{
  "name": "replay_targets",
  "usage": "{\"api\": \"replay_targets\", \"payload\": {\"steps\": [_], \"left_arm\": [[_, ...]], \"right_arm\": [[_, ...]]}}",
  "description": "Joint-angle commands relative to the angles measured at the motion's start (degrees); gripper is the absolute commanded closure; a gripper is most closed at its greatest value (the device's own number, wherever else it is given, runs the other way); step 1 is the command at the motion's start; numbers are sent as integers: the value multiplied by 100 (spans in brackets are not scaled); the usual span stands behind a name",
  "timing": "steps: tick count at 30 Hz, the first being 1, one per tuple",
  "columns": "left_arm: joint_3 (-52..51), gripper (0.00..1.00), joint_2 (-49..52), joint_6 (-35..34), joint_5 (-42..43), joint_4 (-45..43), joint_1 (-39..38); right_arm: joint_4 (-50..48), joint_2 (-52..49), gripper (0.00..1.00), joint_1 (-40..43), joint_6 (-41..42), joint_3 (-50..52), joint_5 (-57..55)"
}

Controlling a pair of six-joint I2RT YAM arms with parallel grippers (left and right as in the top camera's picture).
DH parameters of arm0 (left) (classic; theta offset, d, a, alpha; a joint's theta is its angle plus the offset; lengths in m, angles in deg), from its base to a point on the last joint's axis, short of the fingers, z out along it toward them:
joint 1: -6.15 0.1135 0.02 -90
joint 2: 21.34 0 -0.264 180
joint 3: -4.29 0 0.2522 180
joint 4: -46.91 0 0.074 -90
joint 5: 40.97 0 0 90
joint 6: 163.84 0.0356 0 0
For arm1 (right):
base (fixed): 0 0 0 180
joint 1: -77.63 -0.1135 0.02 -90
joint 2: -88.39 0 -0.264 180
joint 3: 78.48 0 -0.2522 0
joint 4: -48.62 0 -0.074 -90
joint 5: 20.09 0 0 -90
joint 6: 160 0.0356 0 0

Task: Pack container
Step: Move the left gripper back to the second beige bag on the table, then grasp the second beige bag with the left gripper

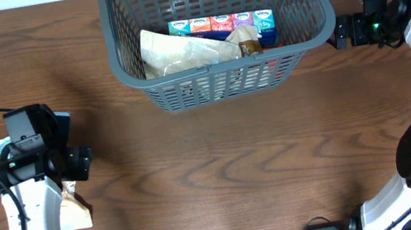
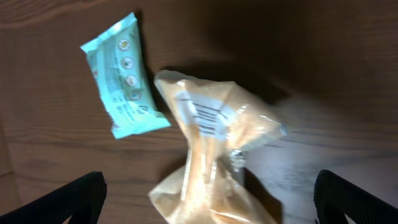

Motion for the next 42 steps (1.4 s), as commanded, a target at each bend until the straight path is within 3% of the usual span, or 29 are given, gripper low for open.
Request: {"api": "replay_targets", "payload": {"steps": [1, 8, 17, 28, 42], "left_arm": [[-79, 1, 249, 387, -94, -44, 280], [-79, 1, 623, 745, 973, -166, 911], [-188, 1, 807, 1045, 1412, -608, 1257], [-649, 1, 1279, 1154, 1532, -1016, 1272], [-1069, 1, 1384, 1152, 1040, -1062, 1429]], "right_arm": [[2, 15, 1, -48, -79, 17, 22], [4, 15, 1, -48, -76, 17, 22], [37, 15, 1, -48, -74, 17, 22], [68, 15, 1, -48, -72, 17, -26], [90, 15, 1, -46, -74, 17, -46]]}}
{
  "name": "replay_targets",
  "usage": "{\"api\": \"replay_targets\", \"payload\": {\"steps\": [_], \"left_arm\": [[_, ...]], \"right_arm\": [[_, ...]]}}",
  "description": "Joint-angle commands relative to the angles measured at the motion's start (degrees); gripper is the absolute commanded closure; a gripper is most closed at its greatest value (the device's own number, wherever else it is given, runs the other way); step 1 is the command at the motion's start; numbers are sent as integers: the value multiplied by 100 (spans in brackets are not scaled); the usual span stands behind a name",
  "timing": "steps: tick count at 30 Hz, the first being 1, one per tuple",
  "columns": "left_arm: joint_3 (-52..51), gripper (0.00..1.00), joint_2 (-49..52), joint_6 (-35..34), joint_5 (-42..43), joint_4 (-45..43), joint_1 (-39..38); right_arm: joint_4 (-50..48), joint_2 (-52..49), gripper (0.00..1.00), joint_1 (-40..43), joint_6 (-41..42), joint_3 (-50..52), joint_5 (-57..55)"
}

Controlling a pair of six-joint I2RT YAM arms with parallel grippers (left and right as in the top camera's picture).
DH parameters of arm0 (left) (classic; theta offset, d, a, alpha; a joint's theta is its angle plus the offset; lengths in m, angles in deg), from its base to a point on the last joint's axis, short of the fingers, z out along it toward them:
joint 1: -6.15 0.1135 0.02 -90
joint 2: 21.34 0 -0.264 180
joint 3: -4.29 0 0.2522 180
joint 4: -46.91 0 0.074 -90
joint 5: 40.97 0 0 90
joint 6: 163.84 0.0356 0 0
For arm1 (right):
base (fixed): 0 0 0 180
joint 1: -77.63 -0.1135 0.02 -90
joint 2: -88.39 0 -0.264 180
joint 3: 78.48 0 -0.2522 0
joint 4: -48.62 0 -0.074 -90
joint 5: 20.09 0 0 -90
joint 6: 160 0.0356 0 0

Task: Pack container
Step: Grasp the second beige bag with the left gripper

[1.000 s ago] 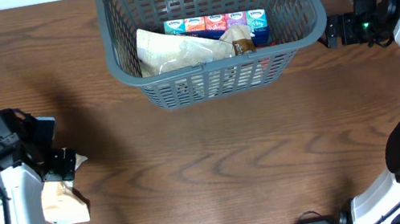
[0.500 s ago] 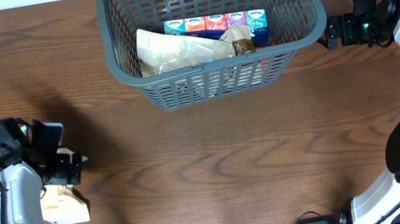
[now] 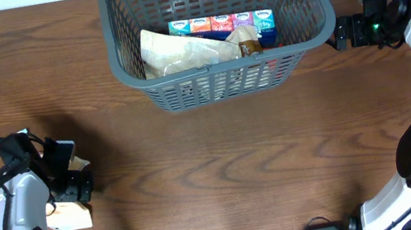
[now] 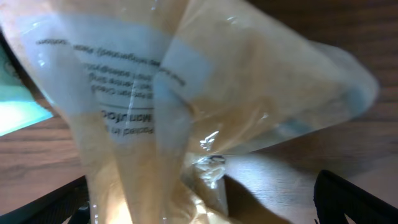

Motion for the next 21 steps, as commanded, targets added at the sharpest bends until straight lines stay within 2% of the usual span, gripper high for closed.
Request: {"api": "replay_targets", "payload": {"steps": [1, 12, 17, 21], "left_arm": [[-20, 1, 105, 96, -186, -4, 166], [-17, 1, 173, 92, -116, -138, 256], [-17, 33, 173, 90, 149, -138, 254], [-17, 40, 173, 90, 160, -140, 254]], "right_arm": [[28, 15, 1, -48, -74, 17, -22], [87, 15, 1, -48, -76, 17, -39], [85, 15, 1, -48, -76, 17, -39], [83, 15, 1, -48, -76, 17, -39]]}}
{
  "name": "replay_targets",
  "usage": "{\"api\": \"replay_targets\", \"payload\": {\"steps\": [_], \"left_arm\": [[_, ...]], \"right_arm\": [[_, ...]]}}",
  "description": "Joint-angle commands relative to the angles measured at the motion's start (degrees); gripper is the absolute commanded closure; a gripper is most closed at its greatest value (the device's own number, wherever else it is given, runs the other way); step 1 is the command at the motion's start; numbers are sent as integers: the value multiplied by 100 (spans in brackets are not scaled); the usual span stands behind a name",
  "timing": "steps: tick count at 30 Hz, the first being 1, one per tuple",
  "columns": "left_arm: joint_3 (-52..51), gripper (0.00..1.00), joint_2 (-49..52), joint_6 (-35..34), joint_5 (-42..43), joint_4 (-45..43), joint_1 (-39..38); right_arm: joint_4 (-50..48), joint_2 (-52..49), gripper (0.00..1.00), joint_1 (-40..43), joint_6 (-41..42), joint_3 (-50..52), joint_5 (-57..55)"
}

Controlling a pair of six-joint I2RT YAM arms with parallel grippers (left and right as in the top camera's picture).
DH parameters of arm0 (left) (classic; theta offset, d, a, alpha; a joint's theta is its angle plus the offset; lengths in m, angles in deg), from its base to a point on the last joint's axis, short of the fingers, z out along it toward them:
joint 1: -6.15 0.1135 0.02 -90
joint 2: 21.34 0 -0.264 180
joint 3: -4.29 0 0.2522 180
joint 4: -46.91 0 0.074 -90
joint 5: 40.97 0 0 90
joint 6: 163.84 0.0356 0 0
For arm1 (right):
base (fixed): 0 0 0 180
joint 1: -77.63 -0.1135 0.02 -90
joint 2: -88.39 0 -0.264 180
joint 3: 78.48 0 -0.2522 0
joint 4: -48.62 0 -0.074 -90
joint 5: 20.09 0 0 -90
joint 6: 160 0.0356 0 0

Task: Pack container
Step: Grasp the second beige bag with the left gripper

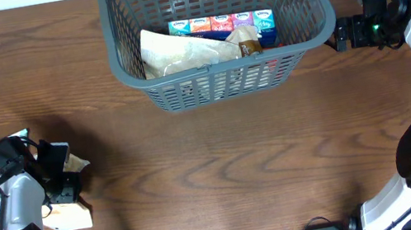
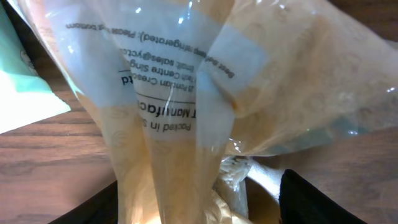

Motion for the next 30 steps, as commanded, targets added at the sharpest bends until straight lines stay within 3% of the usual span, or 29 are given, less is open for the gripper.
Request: {"api": "replay_targets", "payload": {"steps": [1, 5, 10, 15, 17, 26, 30], "left_arm": [[-20, 43, 66, 15, 114, 11, 28], [-17, 77, 66, 15, 116, 7, 28], [-17, 86, 66, 0, 238, -33, 13], [-15, 87, 63, -175, 739, -83, 13], [-11, 94, 61, -463, 887, -186, 13], [269, 94, -105, -2363, 1185, -199, 13], [446, 94, -350, -2583, 1464, -177, 13]], "right_arm": [[7, 15, 1, -46, -76, 17, -20], [2, 15, 1, -46, -76, 17, -22], [4, 15, 1, -46, -76, 17, -20], [0, 15, 1, -46, -76, 17, -20], [2, 15, 1, -48, -74, 17, -20], [-7, 15, 1, -48, -74, 17, -20], [-22, 15, 1, -48, -74, 17, -20]]}}
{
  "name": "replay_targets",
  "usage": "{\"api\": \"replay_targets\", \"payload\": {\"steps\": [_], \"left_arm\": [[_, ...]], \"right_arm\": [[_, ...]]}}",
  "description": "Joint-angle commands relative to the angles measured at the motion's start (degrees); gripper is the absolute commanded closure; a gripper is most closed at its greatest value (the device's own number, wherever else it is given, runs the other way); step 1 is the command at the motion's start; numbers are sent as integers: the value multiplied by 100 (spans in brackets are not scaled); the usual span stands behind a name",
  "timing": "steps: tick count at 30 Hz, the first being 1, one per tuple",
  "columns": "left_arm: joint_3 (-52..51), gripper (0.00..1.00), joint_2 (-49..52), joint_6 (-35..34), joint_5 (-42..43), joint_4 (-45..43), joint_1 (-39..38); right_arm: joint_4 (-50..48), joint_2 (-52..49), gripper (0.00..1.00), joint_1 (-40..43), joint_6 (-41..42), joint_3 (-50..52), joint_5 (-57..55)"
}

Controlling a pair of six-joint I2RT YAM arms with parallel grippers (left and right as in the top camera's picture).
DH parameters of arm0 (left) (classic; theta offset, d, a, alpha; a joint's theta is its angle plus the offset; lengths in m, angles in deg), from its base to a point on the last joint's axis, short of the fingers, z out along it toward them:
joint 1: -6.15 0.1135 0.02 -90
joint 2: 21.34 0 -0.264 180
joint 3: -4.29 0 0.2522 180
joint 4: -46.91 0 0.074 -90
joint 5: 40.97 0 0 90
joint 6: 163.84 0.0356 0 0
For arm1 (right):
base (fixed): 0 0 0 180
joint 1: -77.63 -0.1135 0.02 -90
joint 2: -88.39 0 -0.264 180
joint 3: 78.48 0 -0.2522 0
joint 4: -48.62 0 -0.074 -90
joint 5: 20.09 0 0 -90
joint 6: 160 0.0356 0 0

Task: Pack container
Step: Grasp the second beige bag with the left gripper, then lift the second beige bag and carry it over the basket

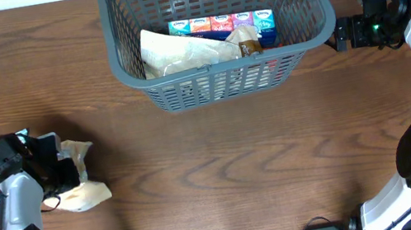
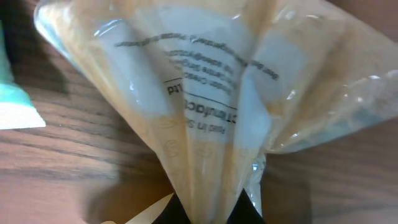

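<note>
A crinkled clear bag of tan contents (image 1: 84, 179) lies at the table's left side and fills the left wrist view (image 2: 211, 106). My left gripper (image 1: 57, 169) is shut on its gathered neck, and its dark fingertips (image 2: 211, 214) pinch the plastic at the bottom of the frame. A teal packet (image 2: 12, 106) lies on the wood just left of the bag. At the back of the table stands the grey mesh basket (image 1: 217, 84), holding a row of small boxes (image 1: 220, 22) and a pale bag (image 1: 178, 53). My right gripper (image 1: 336, 33) sits against the basket's right rim; its jaws are not clear.
The brown wooden table (image 1: 239, 168) stretches between the bag and the basket. A black rail runs along the front edge. The right arm stands along the right side.
My left gripper's fingers stood apart around the bag; now they are shut on its neck. In the overhead view the bag sits a little further right and is more spread out.
My left gripper was open above the bag and the teal packet. Then it was low, with its fingers on either side of the bag, and later closer in. Now it is shut on the bag. The right arm stayed at the basket's rim throughout.
</note>
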Motion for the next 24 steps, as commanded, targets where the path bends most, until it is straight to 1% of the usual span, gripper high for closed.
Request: {"api": "replay_targets", "payload": {"steps": [1, 7, 10, 12, 17, 24], "left_arm": [[369, 94, -376, -599, 413, -13, 2], [754, 94, -903, -986, 372, 162, -164], [1097, 94, -1051, -1259, 181, 400, -313], [1412, 94, -1075, -1325, 144, 610, -450], [2487, 94, -1075, -1648, -175, 1049, -881], [4153, 94, -1029, -2490, -234, 1045, -1296]], "right_arm": [[-11, 15, 1, -48, -74, 17, -20], [-11, 15, 1, -48, -74, 17, -20], [-11, 15, 1, -48, -74, 17, -20], [-11, 15, 1, -48, -74, 17, -20], [-7, 15, 1, -48, -74, 17, -20], [-11, 15, 1, -48, -74, 17, -17]]}}
